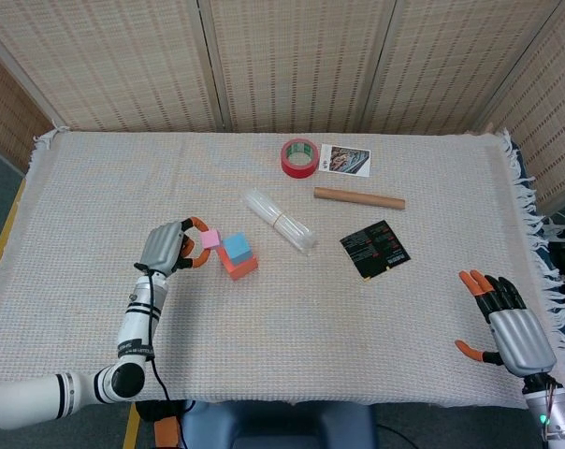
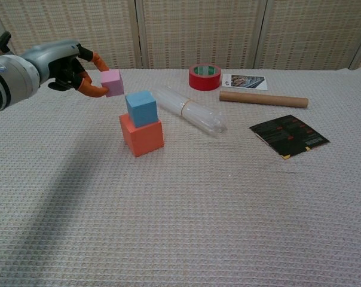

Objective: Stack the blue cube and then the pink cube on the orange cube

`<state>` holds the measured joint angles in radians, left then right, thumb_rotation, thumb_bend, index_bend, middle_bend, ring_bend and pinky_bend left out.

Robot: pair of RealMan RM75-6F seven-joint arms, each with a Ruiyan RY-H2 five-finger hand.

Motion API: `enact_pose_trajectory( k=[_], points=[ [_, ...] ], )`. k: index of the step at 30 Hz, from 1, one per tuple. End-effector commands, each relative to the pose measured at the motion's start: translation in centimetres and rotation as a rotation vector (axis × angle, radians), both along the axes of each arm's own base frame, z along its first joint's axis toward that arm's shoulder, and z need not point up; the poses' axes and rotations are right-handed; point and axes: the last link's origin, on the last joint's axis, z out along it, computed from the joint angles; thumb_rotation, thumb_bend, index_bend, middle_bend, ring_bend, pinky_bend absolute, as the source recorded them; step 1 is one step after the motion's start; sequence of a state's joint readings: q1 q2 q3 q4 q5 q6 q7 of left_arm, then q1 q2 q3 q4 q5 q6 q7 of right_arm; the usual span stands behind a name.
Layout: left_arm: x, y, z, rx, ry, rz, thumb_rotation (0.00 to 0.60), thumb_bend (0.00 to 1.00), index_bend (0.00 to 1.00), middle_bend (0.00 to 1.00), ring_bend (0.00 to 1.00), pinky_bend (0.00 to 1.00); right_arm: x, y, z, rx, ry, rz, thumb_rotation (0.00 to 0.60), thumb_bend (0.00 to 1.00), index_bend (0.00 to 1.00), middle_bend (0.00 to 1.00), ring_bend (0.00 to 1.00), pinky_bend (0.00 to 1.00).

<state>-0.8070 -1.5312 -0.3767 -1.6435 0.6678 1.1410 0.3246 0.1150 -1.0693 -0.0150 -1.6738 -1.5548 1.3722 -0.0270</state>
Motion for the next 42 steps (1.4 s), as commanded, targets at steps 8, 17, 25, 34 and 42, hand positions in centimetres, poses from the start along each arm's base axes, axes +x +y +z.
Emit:
enact_pose_trajectory(
  k=[8,17,25,34,42],
  points=[
    [2.4,-0.7,-0.7,-0.020,-0.038,0.043,0.600,0.36,0.46,1.00,1.00,1.00,0.2,0.4,0.3,0.018,-0.022,0.017,0.497,0.09,0.00,0.00,0.00,0.00],
    [4.0,-1.2,-2.7,-0.025,0.028,0.044,0.600,0.36,0.46,1.00,1.00,1.00,0.5,0.8,0.9,0.016,-0.042,0.031,0.498,0.09,0.00,0.00,0.00,0.00],
    [5.0,-1.0,-3.5,0.000,0.044,0.031,0.600,0.36,0.46,1.00,1.00,1.00,0.4,1.0,1.4,0.012,-0.055,0.031,0.498,0.09,0.00,0.00,0.00,0.00],
    [4.7,-0.7,-3.3,0.009,0.043,0.041,0.600,0.36,0.46,1.00,1.00,1.00,0.4,1.1,1.6,0.008,-0.057,0.031,0.497,0.09,0.00,0.00,0.00,0.00],
    [4.2,-0.4,-3.1,0.005,0.046,0.045,0.600,0.36,0.46,1.00,1.00,1.00,0.4,1.1,1.6,0.006,-0.054,0.030,0.498,0.09,0.00,0.00,0.00,0.00]
  ],
)
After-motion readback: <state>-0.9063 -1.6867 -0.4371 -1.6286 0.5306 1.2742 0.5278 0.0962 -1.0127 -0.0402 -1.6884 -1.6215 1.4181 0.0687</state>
